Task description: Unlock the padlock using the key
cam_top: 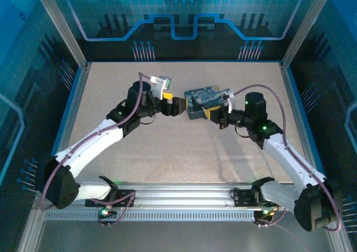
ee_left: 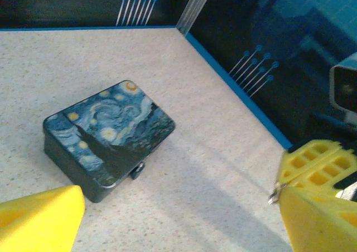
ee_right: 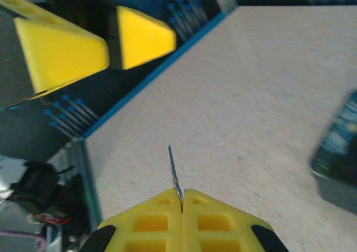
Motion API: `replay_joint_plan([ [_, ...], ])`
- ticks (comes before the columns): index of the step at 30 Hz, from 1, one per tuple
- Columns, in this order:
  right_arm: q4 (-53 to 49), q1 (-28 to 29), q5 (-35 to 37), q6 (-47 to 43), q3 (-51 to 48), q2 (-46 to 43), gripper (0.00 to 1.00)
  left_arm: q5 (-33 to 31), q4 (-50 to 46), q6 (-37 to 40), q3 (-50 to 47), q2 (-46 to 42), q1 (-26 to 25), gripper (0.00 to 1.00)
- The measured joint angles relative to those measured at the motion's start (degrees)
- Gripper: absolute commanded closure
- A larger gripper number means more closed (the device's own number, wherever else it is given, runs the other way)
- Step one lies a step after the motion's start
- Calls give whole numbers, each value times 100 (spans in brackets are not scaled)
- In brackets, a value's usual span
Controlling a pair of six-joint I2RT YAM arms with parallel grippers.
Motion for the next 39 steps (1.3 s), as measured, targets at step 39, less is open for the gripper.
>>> replay_joint_plan([
  [39, -2667, -1875, 2420, 92, -920, -1502, 98, -341, -2350, 584, 6485, 6367, -1082, 11],
])
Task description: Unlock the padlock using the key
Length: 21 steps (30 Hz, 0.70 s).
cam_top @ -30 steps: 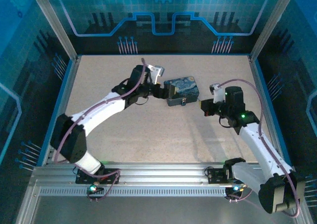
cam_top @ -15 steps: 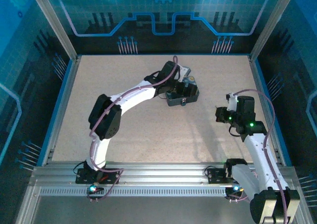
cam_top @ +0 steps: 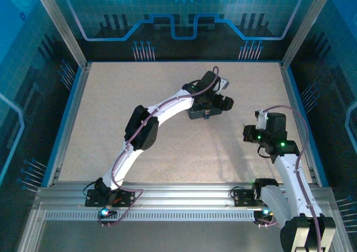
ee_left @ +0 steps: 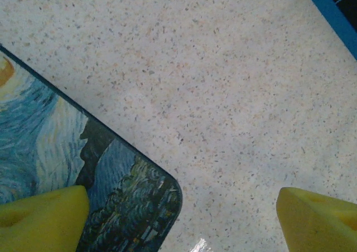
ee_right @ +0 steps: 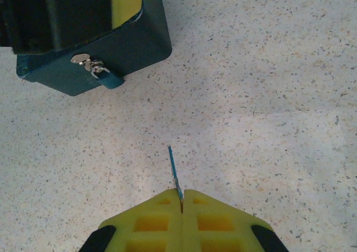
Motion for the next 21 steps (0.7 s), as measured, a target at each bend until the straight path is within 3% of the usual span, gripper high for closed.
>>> replay_joint_plan([
  [9, 2, -46, -20, -2, 0, 4, 98, -127, -168, 157, -31, -9, -70, 12],
  [21, 2, -76, -68, -2, 0, 118, 98, -142, 542, 280, -2083, -1228, -142, 13],
])
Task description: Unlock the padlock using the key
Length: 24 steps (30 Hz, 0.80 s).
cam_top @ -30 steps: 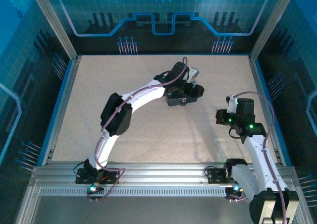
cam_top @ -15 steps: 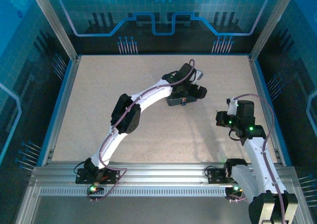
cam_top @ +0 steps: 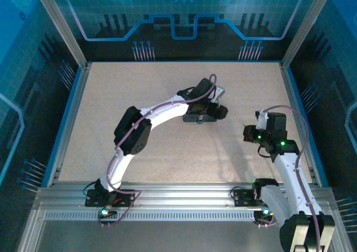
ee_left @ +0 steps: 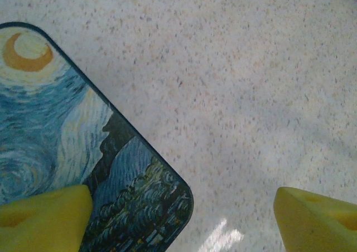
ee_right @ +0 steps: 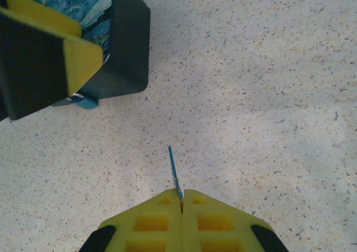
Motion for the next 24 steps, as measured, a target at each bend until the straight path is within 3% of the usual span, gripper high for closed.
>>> replay_joint_plan([
  [11, 323, -9, -678, 20, -76, 271, 98, -17, 306, -24, -1851, -1307, 0, 13],
  [24, 824, 146, -1464, 221, -63, 1056, 98, -20, 411, -175, -2616, -1952, 15, 11],
])
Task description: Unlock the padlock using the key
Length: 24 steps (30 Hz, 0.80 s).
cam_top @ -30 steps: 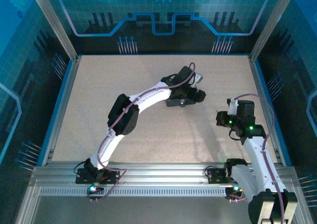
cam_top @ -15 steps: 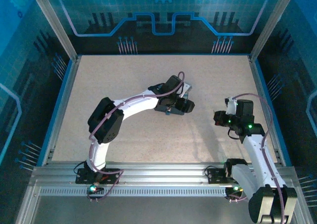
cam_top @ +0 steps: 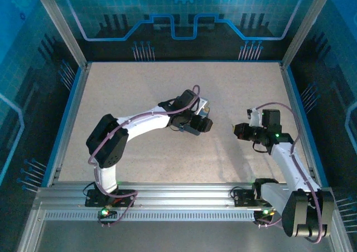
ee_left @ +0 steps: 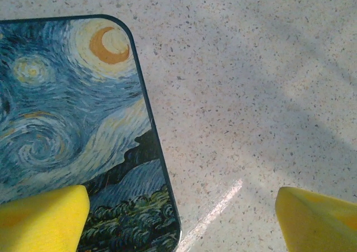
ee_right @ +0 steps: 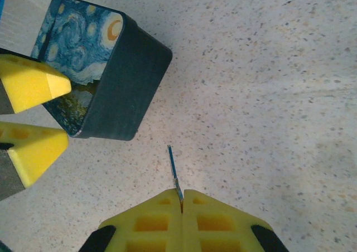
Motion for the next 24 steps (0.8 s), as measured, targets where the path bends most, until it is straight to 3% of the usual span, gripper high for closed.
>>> replay_joint_plan([
  [7, 437, 758, -289, 190, 435, 756, 98, 4, 247, -107, -444, -789, 243, 10],
  [17, 1709, 1751, -555, 772, 1331, 2391, 99, 9, 1043, -262, -2343, -3136, 1152, 7],
  [24, 2177, 2070, -546, 1058, 1912, 3366, 99, 247, 1143, -595, -3241, -3456, 1569, 8],
])
